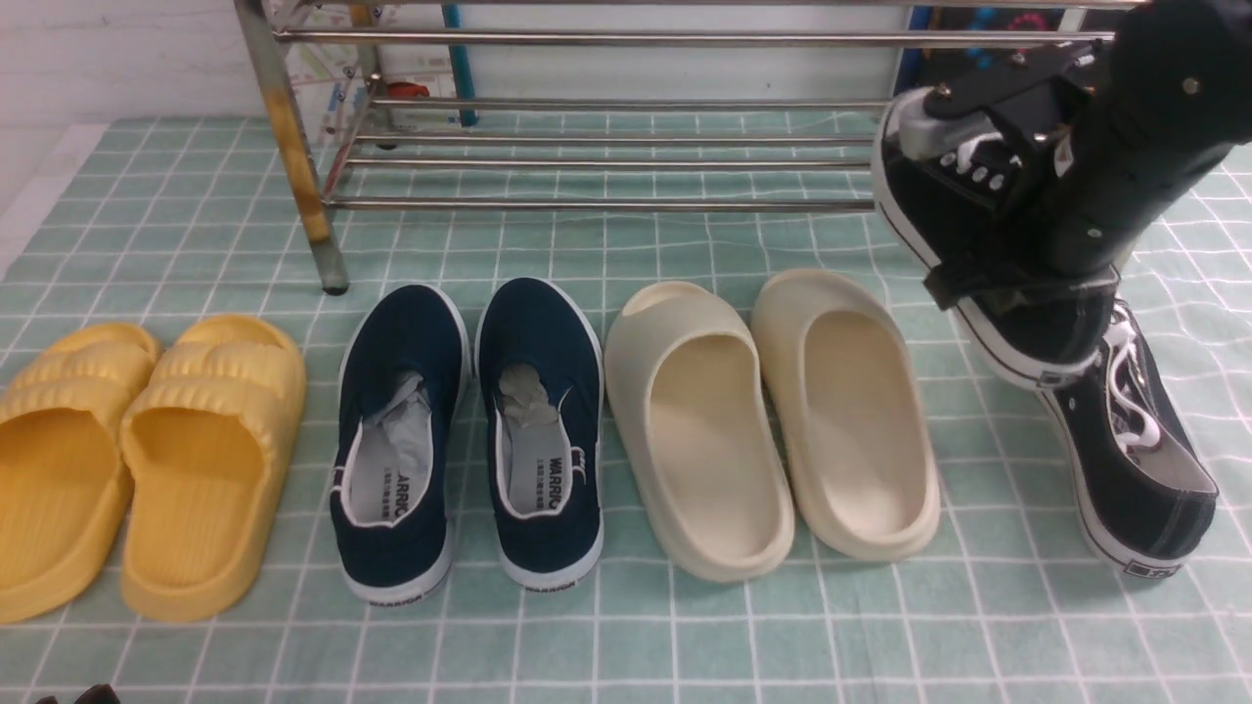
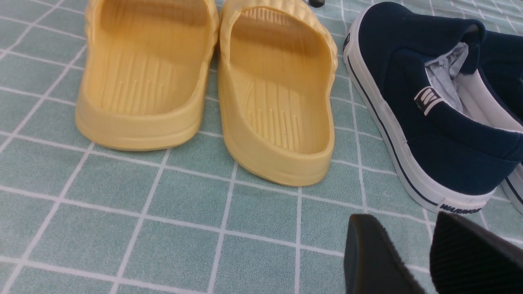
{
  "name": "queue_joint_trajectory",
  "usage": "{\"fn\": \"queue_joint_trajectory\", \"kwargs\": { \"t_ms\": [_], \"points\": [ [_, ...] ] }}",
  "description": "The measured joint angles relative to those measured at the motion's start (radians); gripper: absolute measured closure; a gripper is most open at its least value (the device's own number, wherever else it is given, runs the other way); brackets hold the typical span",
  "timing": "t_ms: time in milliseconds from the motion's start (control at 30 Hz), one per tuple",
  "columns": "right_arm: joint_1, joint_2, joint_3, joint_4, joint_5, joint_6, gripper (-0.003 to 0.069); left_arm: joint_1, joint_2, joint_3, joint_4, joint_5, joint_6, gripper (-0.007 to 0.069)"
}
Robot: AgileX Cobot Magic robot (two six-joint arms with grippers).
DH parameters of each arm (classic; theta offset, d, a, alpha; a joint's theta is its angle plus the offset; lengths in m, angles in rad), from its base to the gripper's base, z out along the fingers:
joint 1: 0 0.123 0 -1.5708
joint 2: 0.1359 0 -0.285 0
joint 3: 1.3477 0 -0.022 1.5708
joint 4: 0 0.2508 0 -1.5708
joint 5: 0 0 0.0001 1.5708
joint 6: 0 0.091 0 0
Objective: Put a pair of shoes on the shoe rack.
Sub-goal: Use the right arm to put a shoe into the shoe rack
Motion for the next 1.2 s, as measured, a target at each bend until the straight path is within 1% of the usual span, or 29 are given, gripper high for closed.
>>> {"fn": "queue_joint_trajectory", "kwargs": {
  "t_ms": [100,167,300,333,367,400,567,600,767,1033,1133,1200],
  "points": [
    [-0.004,0.057,-0.039,-0.028,-0.098,0.007,0.0645,0.0,0.0,0.0,0.0,0.0,0.0,0.0386],
    [-0.015,0.115,-0.101,-0.032,-0.13,0.024,0.0645,0.0,0.0,0.0,0.0,0.0,0.0,0.0386],
    [-0.038,0.198,-0.207,-0.034,-0.136,0.041,0.0645,0.0,0.0,0.0,0.0,0.0,0.0,0.0386],
    [-0.052,0.245,-0.27,-0.034,-0.136,0.045,0.0645,0.0,0.0,0.0,0.0,0.0,0.0,0.0386],
    [-0.054,0.245,-0.27,-0.034,-0.136,0.045,0.0645,0.0,0.0,0.0,0.0,0.0,0.0,0.0386],
    [-0.065,0.29,-0.331,-0.034,-0.135,0.05,0.0645,0.0,0.0,0.0,0.0,0.0,0.0,0.0386],
    [-0.092,0.384,-0.447,-0.003,-0.115,0.052,0.0645,0.0,0.0,0.0,0.0,0.0,0.0,0.0386],
    [-0.095,0.405,-0.467,0.007,-0.109,0.034,0.0645,0.0,0.0,0.0,0.0,0.0,0.0,0.0386],
    [-0.092,0.433,-0.488,0.033,-0.099,-0.041,0.0645,0.0,0.0,0.0,0.0,0.0,0.0,0.0386],
    [-0.092,0.435,-0.49,0.039,-0.112,-0.06,0.0638,0.0,0.0,0.0,0.0,0.0,0.0,0.0386],
    [-0.092,0.438,-0.499,0.043,-0.113,-0.073,0.062,0.0,0.0,0.0,0.0,0.0,0.0,0.0386],
    [-0.092,0.438,-0.514,0.043,-0.137,-0.078,0.0561,0.0,0.0,0.0,0.0,0.0,0.0,0.0386]
  ]
}}
